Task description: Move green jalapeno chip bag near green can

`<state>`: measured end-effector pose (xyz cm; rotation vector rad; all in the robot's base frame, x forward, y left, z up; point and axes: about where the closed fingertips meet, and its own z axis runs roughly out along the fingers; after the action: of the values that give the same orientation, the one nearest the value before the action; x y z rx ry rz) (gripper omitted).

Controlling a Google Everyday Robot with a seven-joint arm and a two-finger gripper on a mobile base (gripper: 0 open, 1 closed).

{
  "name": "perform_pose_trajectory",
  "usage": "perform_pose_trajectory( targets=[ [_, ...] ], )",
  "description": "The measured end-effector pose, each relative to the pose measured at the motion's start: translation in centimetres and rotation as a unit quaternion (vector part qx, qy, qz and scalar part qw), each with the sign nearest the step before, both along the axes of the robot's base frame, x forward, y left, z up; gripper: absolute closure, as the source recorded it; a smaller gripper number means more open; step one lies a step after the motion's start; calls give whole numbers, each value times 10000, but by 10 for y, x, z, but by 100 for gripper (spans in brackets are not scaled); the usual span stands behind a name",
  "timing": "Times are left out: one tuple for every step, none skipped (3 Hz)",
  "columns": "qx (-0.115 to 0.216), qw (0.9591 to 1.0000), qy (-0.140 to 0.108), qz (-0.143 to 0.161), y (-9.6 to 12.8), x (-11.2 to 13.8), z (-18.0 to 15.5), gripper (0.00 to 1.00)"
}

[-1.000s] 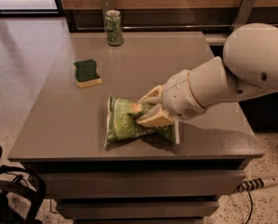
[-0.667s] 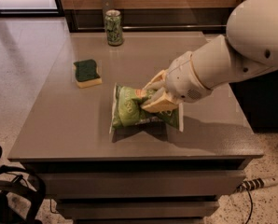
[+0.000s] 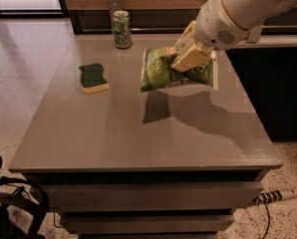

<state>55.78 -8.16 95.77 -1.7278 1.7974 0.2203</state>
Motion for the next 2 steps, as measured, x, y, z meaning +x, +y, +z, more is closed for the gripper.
perform_pose_trajectory(
  targets=[
    [-65,9993,-324,-148,-17,48,30,100],
    [186,9942,-1015,-316,-26,109,73,100]
  ],
)
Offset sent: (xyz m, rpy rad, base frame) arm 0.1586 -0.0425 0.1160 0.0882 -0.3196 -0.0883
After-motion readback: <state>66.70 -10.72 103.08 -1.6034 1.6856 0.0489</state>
